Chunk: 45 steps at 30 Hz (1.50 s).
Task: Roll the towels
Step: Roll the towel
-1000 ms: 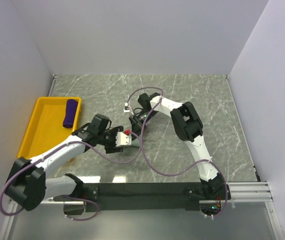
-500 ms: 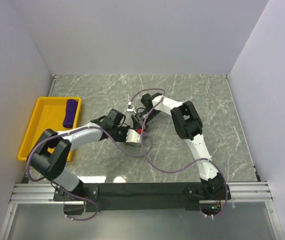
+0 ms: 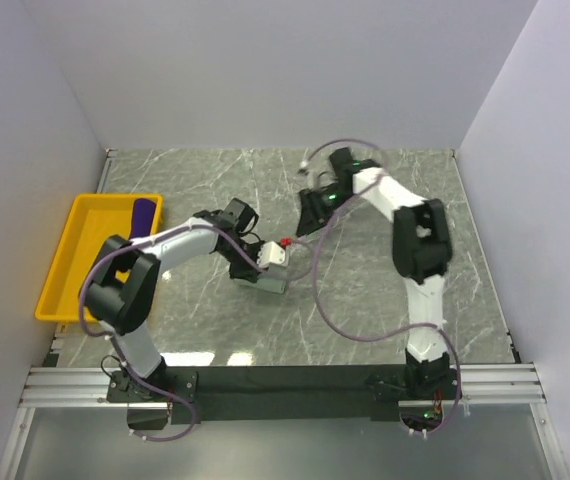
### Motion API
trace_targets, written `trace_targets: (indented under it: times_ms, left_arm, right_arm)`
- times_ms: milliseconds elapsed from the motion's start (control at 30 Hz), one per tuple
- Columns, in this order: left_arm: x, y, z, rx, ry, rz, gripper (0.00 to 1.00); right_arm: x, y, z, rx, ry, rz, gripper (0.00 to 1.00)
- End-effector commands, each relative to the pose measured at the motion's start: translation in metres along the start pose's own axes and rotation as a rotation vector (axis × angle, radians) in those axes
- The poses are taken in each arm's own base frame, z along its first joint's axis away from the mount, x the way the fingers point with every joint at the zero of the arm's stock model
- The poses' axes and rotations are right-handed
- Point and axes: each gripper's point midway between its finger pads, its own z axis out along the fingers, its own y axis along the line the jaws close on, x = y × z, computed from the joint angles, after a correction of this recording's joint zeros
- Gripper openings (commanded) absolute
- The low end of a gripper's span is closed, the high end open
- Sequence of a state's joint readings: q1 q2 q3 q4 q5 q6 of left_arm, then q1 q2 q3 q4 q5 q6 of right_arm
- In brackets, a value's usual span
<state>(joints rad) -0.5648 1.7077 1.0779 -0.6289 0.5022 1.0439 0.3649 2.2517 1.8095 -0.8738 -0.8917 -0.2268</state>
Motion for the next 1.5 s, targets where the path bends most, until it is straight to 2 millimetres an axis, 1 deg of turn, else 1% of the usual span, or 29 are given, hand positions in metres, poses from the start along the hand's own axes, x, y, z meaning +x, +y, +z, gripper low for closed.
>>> trace_targets:
  times_ms: [0, 33, 67, 100, 133, 167, 200, 233, 267, 333, 367, 400, 500, 533, 600, 633, 733, 800, 833, 867, 933, 967, 1033, 1200, 1300, 1333, 1400, 1433, 1467]
  left_arm:
    - [0.039, -0.08, 0.004, 0.357, 0.129, -0.406, 0.01]
    - [0.03, -0.065, 0.002, 0.347, 0.099, -0.43, 0.01]
    - [0.029, -0.06, 0.003, 0.354, 0.094, -0.466, 0.01]
    - [0.029, -0.05, 0.003, 0.364, 0.095, -0.526, 0.01]
    - [0.028, -0.046, 0.004, 0.377, 0.082, -0.556, 0.01]
    - [0.028, -0.041, 0.005, 0.382, 0.083, -0.58, 0.01]
    - [0.03, -0.03, 0.01, 0.386, 0.081, -0.611, 0.01]
    - [0.031, -0.031, 0.011, 0.408, 0.091, -0.638, 0.01]
    - [0.032, -0.027, 0.013, 0.416, 0.095, -0.651, 0.01]
    - [0.037, -0.019, 0.021, 0.434, 0.112, -0.686, 0.01]
    - [0.038, -0.015, 0.024, 0.434, 0.117, -0.693, 0.01]
    - [0.04, -0.009, 0.029, 0.432, 0.123, -0.699, 0.01]
    - [0.041, 0.0, 0.035, 0.427, 0.128, -0.707, 0.01]
    - [0.041, 0.002, 0.035, 0.425, 0.13, -0.709, 0.01]
    - [0.043, 0.002, 0.037, 0.427, 0.138, -0.711, 0.01]
    - [0.044, 0.002, 0.037, 0.428, 0.143, -0.712, 0.02]
    - [0.049, -0.001, 0.039, 0.431, 0.161, -0.717, 0.02]
    - [0.051, -0.003, 0.04, 0.436, 0.17, -0.722, 0.03]
    - [0.051, -0.003, 0.041, 0.435, 0.172, -0.724, 0.04]
    - [0.052, -0.003, 0.041, 0.434, 0.174, -0.726, 0.04]
    - [0.055, -0.003, 0.042, 0.429, 0.18, -0.727, 0.04]
    - [0.055, -0.003, 0.044, 0.43, 0.184, -0.73, 0.05]
    - [0.056, -0.002, 0.045, 0.432, 0.184, -0.735, 0.07]
    - [0.057, 0.0, 0.046, 0.428, 0.169, -0.745, 0.1]
    - [0.056, -0.001, 0.045, 0.442, 0.153, -0.766, 0.13]
    - [0.056, 0.0, 0.044, 0.446, 0.145, -0.771, 0.16]
    - [0.055, 0.002, 0.038, 0.448, 0.103, -0.796, 0.21]
    - [0.054, 0.003, 0.035, 0.446, 0.083, -0.807, 0.25]
    - [0.057, 0.008, 0.029, 0.432, 0.057, -0.829, 0.27]
  right_arm:
    - [-0.039, 0.004, -0.092, 0.214, -0.235, -0.127, 0.56]
    - [-0.028, -0.002, -0.101, 0.24, -0.247, -0.111, 0.56]
    - [-0.031, -0.008, -0.12, 0.282, -0.301, -0.123, 0.56]
    - [-0.032, 0.003, -0.143, 0.333, -0.35, -0.16, 0.55]
    - [-0.02, -0.001, -0.147, 0.354, -0.352, -0.151, 0.55]
    - [-0.022, 0.013, -0.167, 0.391, -0.4, -0.213, 0.53]
    - [-0.016, 0.012, -0.178, 0.429, -0.417, -0.222, 0.52]
    - [-0.005, 0.012, -0.179, 0.447, -0.408, -0.244, 0.51]
    - [-0.002, 0.029, -0.19, 0.471, -0.439, -0.295, 0.48]
    - [0.014, 0.038, -0.189, 0.47, -0.434, -0.323, 0.45]
    - [0.018, 0.05, -0.193, 0.481, -0.446, -0.373, 0.43]
    - [0.023, 0.06, -0.184, 0.469, -0.426, -0.41, 0.43]
    - [0.041, 0.071, -0.156, 0.492, -0.35, -0.512, 0.43]
    - [0.05, 0.077, -0.133, 0.499, -0.284, -0.572, 0.44]
    - [0.051, 0.088, -0.111, 0.492, -0.256, -0.654, 0.48]
    - [0.058, 0.101, -0.087, 0.463, -0.212, -0.722, 0.5]
    - [0.05, 0.104, -0.058, 0.514, -0.179, -0.853, 0.54]
    - [0.046, 0.111, -0.029, 0.509, -0.147, -0.945, 0.57]
    - [0.044, 0.112, -0.02, 0.508, -0.134, -0.987, 0.58]
    - [0.044, 0.111, -0.001, 0.504, -0.1, -1.018, 0.58]
    - [0.038, 0.109, 0.013, 0.513, -0.081, -1.074, 0.58]
    - [0.038, 0.106, 0.028, 0.507, -0.063, -1.092, 0.59]
    - [0.031, 0.106, 0.037, 0.503, -0.064, -1.111, 0.59]
    - [0.042, 0.083, 0.067, 0.467, 0.024, -1.1, 0.57]
    - [0.053, 0.069, 0.079, 0.449, 0.09, -1.092, 0.49]
    - [0.057, 0.067, 0.081, 0.436, 0.107, -1.089, 0.39]
    - [0.067, 0.06, 0.085, 0.417, 0.163, -1.073, 0.27]
    - [0.07, 0.059, 0.086, 0.407, 0.181, -1.067, 0.14]
    - [0.08, 0.055, 0.089, 0.385, 0.224, -1.045, 0.1]
